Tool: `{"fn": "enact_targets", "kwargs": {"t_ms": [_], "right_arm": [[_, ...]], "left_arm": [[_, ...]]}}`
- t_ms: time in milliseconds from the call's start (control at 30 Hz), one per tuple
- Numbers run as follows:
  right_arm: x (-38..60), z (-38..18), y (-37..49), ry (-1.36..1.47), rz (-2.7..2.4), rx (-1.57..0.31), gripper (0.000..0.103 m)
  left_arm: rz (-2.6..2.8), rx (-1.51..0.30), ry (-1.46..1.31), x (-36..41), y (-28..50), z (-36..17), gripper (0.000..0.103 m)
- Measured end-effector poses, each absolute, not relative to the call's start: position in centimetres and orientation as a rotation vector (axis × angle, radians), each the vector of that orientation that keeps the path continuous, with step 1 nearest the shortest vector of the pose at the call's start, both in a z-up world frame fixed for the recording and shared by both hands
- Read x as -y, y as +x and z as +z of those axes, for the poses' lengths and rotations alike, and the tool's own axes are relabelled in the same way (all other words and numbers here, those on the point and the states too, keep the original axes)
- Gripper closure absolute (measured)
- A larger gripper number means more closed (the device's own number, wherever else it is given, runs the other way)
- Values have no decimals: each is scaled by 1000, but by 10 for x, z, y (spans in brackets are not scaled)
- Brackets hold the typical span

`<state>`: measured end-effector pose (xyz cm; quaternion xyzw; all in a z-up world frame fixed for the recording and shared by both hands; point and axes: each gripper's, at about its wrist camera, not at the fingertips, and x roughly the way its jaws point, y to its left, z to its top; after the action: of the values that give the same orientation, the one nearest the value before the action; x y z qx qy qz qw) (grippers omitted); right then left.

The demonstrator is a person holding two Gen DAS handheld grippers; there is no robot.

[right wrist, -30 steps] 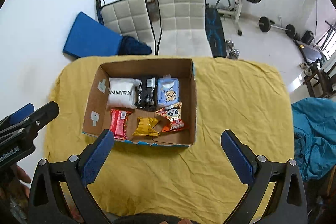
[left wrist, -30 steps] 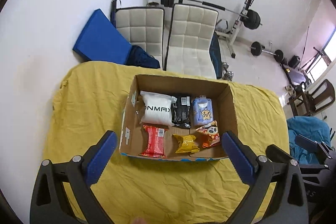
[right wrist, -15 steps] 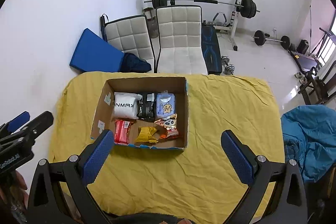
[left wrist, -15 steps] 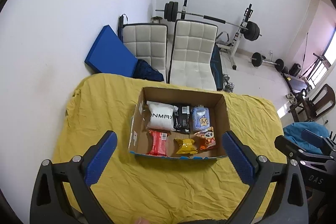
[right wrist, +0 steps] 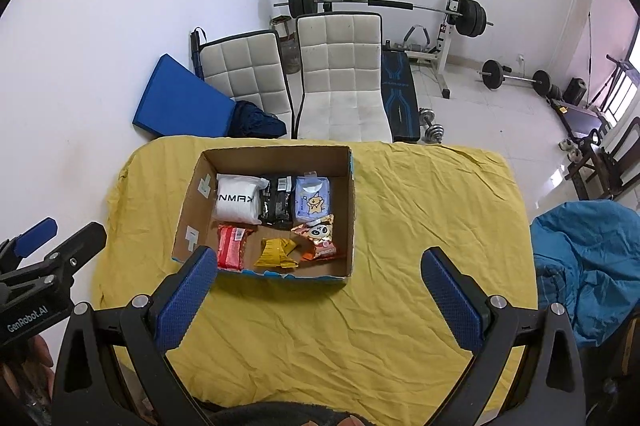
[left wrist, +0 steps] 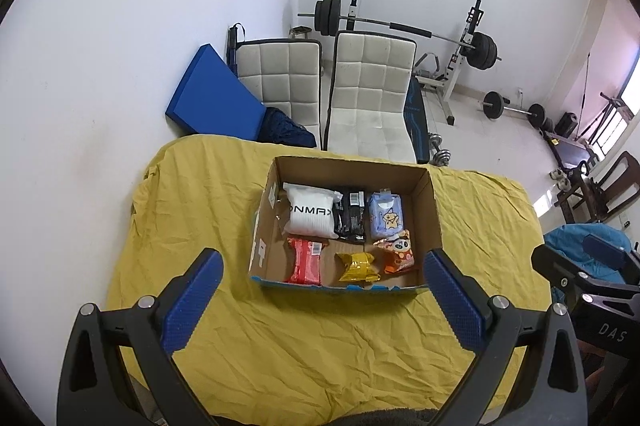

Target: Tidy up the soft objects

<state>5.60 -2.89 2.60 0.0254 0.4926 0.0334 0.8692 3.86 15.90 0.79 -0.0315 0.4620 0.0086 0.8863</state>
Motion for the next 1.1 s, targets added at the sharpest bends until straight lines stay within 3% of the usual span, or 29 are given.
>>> {"fn": "enact_targets", "kwargs": {"t_ms": [1100], "right_arm": [[36,23,32,41,34,-1035,0]], "left_arm": [[39,-980,-30,-154,27,3,0]]}}
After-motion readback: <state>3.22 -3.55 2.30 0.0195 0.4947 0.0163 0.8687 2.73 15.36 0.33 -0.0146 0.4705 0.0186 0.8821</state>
